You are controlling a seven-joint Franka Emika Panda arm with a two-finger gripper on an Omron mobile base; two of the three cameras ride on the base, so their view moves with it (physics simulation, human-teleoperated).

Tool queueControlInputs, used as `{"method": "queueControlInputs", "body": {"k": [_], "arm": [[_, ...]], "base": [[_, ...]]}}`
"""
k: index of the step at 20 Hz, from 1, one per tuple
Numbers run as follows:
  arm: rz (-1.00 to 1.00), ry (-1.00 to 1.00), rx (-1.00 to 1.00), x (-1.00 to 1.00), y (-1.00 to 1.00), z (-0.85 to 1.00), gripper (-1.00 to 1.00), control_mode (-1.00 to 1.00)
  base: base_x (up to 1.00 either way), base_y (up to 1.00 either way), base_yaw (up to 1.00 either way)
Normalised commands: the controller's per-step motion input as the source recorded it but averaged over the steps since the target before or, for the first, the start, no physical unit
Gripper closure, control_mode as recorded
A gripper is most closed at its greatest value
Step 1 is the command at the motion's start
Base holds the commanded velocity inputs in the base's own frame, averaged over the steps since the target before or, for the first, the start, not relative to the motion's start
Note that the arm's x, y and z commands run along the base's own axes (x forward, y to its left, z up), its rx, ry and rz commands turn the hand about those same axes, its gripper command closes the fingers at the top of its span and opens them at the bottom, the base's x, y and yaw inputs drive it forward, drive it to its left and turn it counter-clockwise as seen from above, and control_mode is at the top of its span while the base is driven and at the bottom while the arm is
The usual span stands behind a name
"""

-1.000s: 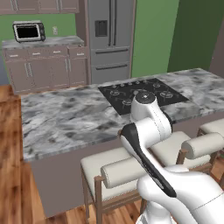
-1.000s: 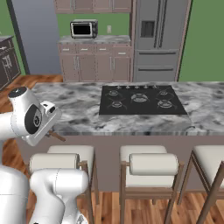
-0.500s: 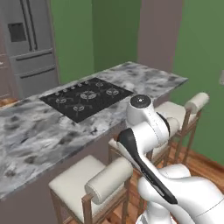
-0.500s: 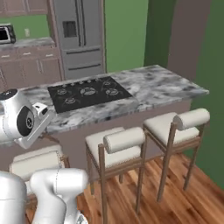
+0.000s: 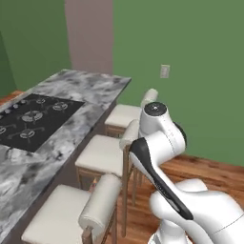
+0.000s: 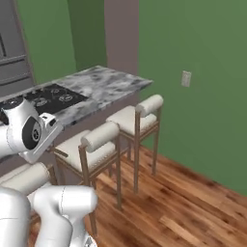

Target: Organize the utensils by type. Pick up the wooden spoons from the counter and place them in the open cabinet. Then pick up the metallic utensils from the counter and place them in the open drawer.

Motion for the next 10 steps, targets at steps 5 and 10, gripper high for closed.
{"method": "queueControlInputs", "body": {"k": [5,10], "arm": [[0.00,0.00,0.00,0.00,0.00,0.00,1.00,1.00],[0.00,0.00,0.00,0.00,0.00,0.00,1.00,1.00]], "base": [[-0.99,0.16,-0.30],[-1.00,0.21,-0.30]]}}
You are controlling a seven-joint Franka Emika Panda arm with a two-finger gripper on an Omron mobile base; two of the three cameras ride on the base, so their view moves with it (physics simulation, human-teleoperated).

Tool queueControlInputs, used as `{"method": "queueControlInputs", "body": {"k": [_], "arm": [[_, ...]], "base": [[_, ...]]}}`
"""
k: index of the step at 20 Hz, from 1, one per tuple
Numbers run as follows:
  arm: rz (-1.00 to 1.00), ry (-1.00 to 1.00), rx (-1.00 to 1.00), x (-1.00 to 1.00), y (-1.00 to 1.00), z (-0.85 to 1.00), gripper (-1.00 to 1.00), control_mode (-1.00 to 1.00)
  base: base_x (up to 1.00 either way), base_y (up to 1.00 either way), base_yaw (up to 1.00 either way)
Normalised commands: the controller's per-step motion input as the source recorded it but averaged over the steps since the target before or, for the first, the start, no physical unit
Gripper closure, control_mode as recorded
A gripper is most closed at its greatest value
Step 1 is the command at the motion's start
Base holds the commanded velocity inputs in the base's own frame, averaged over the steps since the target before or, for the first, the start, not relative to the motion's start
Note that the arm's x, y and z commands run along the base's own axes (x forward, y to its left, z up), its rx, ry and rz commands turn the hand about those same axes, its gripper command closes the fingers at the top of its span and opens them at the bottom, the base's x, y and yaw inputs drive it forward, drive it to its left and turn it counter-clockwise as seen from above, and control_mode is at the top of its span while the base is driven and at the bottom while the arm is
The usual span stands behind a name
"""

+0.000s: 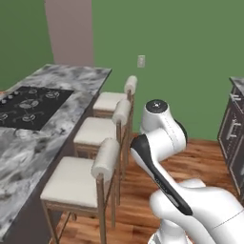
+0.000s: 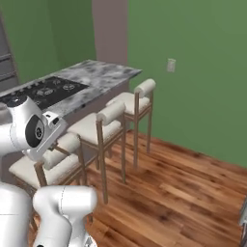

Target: Organize the utensils by type. Pick up the wooden spoons from the counter and place them in the open cabinet. Then pick up the metallic utensils from the counter and place them in the open drawer.

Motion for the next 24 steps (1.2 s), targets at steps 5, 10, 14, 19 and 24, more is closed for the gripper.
{"method": "queueControlInputs", "body": {"k": [5,10,14,19,24], "arm": [[0.00,0.00,0.00,0.00,0.00,0.00,1.00,1.00],[0.00,0.00,0.00,0.00,0.00,0.00,1.00,1.00],[0.00,0.00,0.00,0.00,0.00,0.00,1.00,1.00],[0.00,0.00,0.00,0.00,0.00,0.00,1.00,1.00],[0.00,0.00,0.00,0.00,0.00,0.00,1.00,1.00]], "base": [[-0.63,0.23,-0.27],[-0.48,0.34,0.20],[-0.38,0.57,0.56],[-0.20,0.75,0.54],[0.04,0.89,0.27]]}}
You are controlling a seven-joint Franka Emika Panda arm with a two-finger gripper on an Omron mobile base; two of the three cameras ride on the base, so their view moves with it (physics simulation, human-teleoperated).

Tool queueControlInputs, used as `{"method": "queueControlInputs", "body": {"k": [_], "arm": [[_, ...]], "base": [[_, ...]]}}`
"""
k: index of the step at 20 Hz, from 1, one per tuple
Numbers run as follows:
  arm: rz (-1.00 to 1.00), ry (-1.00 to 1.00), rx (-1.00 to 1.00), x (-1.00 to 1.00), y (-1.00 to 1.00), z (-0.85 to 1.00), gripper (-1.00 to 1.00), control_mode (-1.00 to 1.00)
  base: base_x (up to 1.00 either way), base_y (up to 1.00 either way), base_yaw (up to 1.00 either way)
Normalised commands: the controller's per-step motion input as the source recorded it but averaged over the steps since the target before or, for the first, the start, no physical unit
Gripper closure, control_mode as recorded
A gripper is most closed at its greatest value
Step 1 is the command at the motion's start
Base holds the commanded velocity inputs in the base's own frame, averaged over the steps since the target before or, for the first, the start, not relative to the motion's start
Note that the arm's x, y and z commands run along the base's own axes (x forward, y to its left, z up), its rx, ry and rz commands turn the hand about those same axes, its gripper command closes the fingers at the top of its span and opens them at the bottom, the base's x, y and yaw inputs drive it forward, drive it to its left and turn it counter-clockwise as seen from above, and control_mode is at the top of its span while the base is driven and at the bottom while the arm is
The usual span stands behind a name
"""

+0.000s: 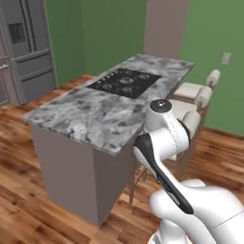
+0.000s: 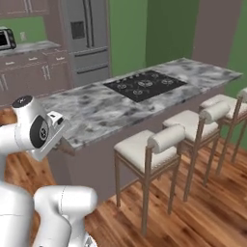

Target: Organize the utensils by type. Pick up the wooden spoons from the counter and place them in the open cabinet. Then pick up the metallic utensils from the counter and place them in the open drawer.

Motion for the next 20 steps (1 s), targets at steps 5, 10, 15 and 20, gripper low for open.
{"method": "queueControlInputs", "body": {"k": [5,10,15,20], "arm": [[0.00,0.00,0.00,0.00,0.00,0.00,1.00,1.00],[0.00,0.00,0.00,0.00,0.00,0.00,1.00,1.00],[0.00,0.00,0.00,0.00,0.00,0.00,1.00,1.00],[0.00,0.00,0.00,0.00,0.00,0.00,1.00,1.00]], "base": [[0.36,0.85,0.09],[0.48,0.93,0.02],[0.50,0.99,0.00],[0.46,1.00,0.00]]}}
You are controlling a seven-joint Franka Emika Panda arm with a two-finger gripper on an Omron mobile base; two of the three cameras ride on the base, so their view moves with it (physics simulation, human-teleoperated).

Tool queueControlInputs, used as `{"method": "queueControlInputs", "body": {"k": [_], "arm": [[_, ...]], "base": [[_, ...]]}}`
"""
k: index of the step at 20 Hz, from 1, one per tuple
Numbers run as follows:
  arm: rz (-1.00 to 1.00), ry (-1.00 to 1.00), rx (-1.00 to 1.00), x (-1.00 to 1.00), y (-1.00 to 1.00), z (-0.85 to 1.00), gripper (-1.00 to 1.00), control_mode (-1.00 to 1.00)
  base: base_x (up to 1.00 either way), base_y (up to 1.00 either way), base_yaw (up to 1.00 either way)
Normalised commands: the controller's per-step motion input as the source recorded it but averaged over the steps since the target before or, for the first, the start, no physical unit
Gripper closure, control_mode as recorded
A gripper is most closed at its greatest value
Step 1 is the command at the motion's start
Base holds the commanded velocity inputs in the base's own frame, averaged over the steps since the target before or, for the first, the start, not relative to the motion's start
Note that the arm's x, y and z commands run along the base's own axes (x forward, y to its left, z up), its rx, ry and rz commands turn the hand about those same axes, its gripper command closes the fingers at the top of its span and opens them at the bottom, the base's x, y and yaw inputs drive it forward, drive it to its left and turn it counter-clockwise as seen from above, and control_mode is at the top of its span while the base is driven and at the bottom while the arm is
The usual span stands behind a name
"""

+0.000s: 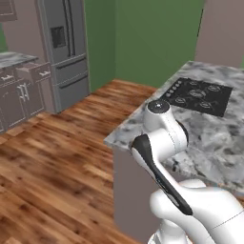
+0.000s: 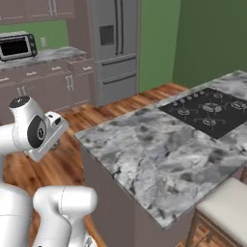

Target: Organize the utensils by type. Pick up the wooden spoons from the counter and place them in the open cabinet. Then pick up the metallic utensils from the counter and place them in the open drawer.

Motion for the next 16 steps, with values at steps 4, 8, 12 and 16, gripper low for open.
{"method": "queueControlInputs", "body": {"k": [4,8,12,16], "arm": [[0.00,0.00,0.00,0.00,0.00,0.00,1.00,1.00],[0.00,0.00,0.00,0.00,0.00,0.00,1.00,1.00],[0.00,0.00,0.00,0.00,0.00,0.00,1.00,1.00],[0.00,0.00,0.00,0.00,0.00,0.00,1.00,1.00]], "base": [[0.49,1.00,0.00],[0.57,1.00,-0.02],[0.64,1.00,-0.08],[0.68,0.97,-0.11]]}}
